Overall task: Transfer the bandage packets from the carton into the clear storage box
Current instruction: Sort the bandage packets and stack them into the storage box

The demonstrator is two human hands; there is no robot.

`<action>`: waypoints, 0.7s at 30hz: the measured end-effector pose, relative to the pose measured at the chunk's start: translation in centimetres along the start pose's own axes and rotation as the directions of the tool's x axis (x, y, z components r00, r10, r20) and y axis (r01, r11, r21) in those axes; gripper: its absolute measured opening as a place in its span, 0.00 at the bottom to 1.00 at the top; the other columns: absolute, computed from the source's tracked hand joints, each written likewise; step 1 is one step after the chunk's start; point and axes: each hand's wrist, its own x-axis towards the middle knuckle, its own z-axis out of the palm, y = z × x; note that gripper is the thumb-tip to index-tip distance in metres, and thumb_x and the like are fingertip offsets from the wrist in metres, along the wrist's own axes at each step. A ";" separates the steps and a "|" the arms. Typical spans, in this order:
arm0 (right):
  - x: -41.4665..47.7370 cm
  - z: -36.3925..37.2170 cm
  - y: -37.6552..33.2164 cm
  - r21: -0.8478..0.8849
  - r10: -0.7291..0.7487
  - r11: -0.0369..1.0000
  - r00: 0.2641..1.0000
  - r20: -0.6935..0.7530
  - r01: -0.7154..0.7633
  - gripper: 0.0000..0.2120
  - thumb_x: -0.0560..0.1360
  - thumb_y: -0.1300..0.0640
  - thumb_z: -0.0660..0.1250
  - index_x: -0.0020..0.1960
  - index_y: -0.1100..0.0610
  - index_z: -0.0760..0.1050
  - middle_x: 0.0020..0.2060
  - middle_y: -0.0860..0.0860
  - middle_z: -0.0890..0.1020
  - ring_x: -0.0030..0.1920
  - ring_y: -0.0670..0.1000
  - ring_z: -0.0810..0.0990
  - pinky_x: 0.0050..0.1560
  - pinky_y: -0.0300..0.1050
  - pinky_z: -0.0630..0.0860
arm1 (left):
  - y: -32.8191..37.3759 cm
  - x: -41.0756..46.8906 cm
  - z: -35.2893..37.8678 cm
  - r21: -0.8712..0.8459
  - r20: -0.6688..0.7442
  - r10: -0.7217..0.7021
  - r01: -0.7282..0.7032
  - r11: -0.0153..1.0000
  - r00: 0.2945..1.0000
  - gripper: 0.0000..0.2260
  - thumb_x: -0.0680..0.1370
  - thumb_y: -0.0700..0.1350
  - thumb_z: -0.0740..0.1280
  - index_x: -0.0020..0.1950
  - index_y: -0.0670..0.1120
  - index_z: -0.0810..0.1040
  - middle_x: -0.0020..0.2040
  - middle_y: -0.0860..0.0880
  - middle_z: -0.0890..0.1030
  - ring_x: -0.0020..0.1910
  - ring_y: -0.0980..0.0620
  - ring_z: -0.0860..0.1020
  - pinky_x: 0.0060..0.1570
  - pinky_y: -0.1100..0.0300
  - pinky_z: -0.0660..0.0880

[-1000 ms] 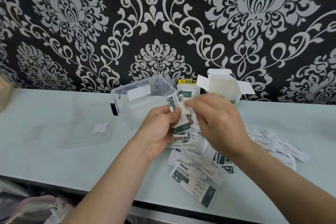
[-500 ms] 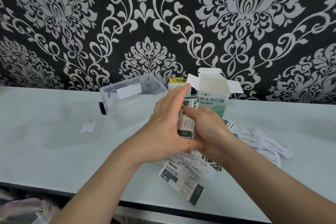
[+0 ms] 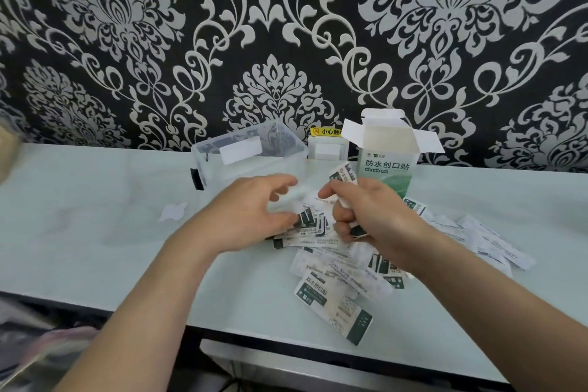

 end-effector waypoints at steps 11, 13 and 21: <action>0.7 -0.1 0.8 -0.397 -0.162 0.907 0.986 -0.028 0.138 0.09 0.80 0.58 0.59 0.44 0.57 0.75 0.30 0.56 0.69 0.30 0.53 0.67 0.31 0.45 0.65 | -1.9 -1.0 1.8 0.337 -0.085 -0.007 0.035 0.941 0.996 0.06 0.76 0.43 0.63 0.47 0.49 0.79 0.41 0.50 0.81 0.43 0.45 0.76 0.40 0.55 0.72; 0.8 0.0 1.0 -0.394 -0.163 0.908 0.986 -0.025 0.140 0.09 0.80 0.58 0.59 0.44 0.57 0.76 0.31 0.56 0.69 0.32 0.53 0.66 0.33 0.47 0.63 | -2.0 -1.0 1.4 0.312 -0.076 -0.010 0.033 0.950 0.997 0.06 0.76 0.44 0.65 0.46 0.51 0.82 0.37 0.50 0.81 0.40 0.47 0.76 0.38 0.55 0.72; 0.4 0.5 0.9 0.175 -0.061 0.983 0.998 0.030 0.054 0.09 0.79 0.53 0.64 0.50 0.59 0.72 0.26 0.47 0.63 0.26 0.46 0.60 0.26 0.38 0.59 | -0.2 -1.1 0.7 -0.396 -0.400 -0.266 0.096 0.913 0.877 0.04 0.73 0.47 0.74 0.39 0.50 0.85 0.33 0.49 0.84 0.34 0.47 0.81 0.37 0.53 0.77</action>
